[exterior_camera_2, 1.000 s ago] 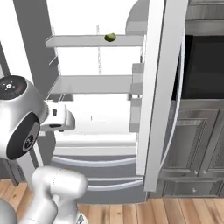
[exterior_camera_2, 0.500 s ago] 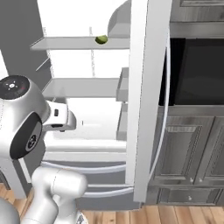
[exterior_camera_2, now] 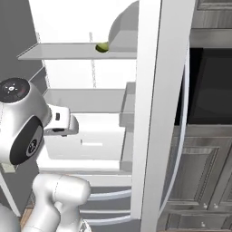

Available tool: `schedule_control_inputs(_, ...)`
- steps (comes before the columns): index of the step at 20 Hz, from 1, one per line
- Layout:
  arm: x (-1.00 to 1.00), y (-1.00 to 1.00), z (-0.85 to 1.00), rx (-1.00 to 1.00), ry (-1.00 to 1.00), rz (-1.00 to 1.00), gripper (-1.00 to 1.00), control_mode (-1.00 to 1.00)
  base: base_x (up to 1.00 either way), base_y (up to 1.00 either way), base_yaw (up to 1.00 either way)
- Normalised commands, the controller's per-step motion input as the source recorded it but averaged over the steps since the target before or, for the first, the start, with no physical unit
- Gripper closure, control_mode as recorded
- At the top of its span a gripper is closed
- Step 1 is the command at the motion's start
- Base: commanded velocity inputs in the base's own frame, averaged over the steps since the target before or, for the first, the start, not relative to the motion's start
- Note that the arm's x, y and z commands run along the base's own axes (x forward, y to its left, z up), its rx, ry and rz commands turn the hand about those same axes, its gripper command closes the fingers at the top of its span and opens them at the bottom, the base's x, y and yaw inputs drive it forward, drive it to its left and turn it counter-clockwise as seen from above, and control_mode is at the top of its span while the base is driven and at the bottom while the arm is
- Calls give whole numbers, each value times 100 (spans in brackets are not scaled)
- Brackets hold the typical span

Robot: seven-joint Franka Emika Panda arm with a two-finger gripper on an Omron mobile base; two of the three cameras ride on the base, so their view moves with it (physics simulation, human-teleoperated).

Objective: Grab the lime and lemon wedge from the fridge, place them in the blender, close the lid, and turn on the blender to create a marinade.

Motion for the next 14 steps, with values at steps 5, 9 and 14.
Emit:
schedule_control_inputs(5,0,0,0,0,0,0,-100,100,65,-4,0)
schedule_control_inputs(9,0,0,0,0,0,0,-100,100,62,-13,0)
schedule_control_inputs(14,0,0,0,0,0,0,-100,100,54,-1,0)
